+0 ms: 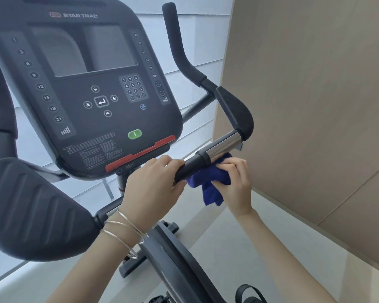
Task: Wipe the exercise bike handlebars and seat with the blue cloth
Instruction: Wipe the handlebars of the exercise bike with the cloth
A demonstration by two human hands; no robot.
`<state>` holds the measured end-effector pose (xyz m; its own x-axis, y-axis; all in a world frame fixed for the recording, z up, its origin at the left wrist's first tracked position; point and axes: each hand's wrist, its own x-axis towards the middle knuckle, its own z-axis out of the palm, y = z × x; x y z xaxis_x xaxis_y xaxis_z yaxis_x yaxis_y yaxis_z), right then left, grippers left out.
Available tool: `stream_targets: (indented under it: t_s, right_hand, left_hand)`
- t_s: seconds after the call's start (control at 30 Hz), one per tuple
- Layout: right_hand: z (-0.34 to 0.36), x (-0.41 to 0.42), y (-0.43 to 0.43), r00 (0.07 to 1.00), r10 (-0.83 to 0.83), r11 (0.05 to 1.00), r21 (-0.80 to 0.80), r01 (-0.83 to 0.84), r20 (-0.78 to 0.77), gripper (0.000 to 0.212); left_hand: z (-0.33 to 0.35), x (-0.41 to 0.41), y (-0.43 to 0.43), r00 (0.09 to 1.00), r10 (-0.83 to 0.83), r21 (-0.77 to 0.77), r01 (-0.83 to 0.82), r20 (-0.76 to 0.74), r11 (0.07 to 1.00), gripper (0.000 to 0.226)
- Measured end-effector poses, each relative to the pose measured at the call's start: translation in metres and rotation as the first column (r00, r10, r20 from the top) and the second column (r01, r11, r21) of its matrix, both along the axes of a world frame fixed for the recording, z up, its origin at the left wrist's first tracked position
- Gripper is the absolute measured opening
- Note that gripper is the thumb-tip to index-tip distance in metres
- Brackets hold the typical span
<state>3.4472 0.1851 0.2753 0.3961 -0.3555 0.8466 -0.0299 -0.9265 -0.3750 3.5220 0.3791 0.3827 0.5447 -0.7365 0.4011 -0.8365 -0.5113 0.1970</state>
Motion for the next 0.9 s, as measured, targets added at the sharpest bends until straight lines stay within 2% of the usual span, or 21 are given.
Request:
stream_targets:
  t_s: [0.17,0.23,0.33,0.4,0.5,0.57,0.63,0.7,0.8,0.83,0.9]
  right_hand:
    - [0.012,-0.002,-0.027,0.988,-0.157,0.977,0.146,0.154,0.010,0.028]
    - [0.014,-0.007,-0.024,0.993,-0.117,0.990,0.077,0.116,0.009,0.028]
    - [0.022,-0.027,-0.017,0.997,0.034,0.991,-0.125,-0.041,-0.064,0.023]
    - [0.037,-0.043,-0.019,0.996,0.054,0.977,-0.204,-0.068,-0.076,0.020]
    - [0.079,-0.057,-0.030,0.997,0.009,0.990,-0.138,0.001,0.071,0.025]
    - [0.113,-0.056,-0.038,0.994,-0.020,0.994,-0.104,0.031,0.106,0.028]
    - [0.140,-0.044,-0.039,0.999,0.036,0.997,-0.066,-0.037,-0.008,0.031]
    - [0.152,-0.026,-0.034,0.967,0.121,0.991,-0.030,-0.131,-0.224,0.032]
    - [0.148,0.005,-0.020,0.823,0.219,0.970,0.024,-0.243,-0.524,0.033]
    - [0.142,0.016,-0.014,0.778,0.234,0.962,0.025,-0.270,-0.583,0.035]
    - [0.134,0.032,-0.007,0.754,0.202,0.955,-0.043,-0.292,-0.625,0.035]
  left_hand:
    - [0.000,0.001,0.008,1.000,0.016,0.034,-0.016,-0.001,0.999,0.037]
    - [-0.002,0.001,0.008,1.000,0.014,0.037,-0.013,-0.012,0.999,0.038]
    - [-0.002,0.001,0.006,1.000,0.005,0.037,-0.004,-0.021,0.999,0.038]
    - [-0.001,0.003,0.006,1.000,-0.001,0.040,0.002,-0.019,0.999,0.038]
    - [-0.001,0.003,0.005,1.000,0.006,0.048,-0.006,-0.002,0.999,0.036]
    - [-0.001,0.001,0.003,1.000,0.010,0.064,-0.011,0.020,0.998,0.033]
    - [0.000,0.000,0.002,0.999,0.011,0.065,-0.013,0.034,0.998,0.032]
    - [-0.001,0.000,0.002,0.999,0.015,0.062,-0.018,0.040,0.998,0.032]
    - [-0.001,0.000,0.005,0.999,0.014,0.065,-0.017,0.040,0.998,0.036]
    - [-0.001,0.000,0.006,0.999,0.014,0.059,-0.016,0.032,0.998,0.037]
    - [-0.001,0.000,0.007,1.000,0.018,0.056,-0.019,0.019,0.998,0.039]
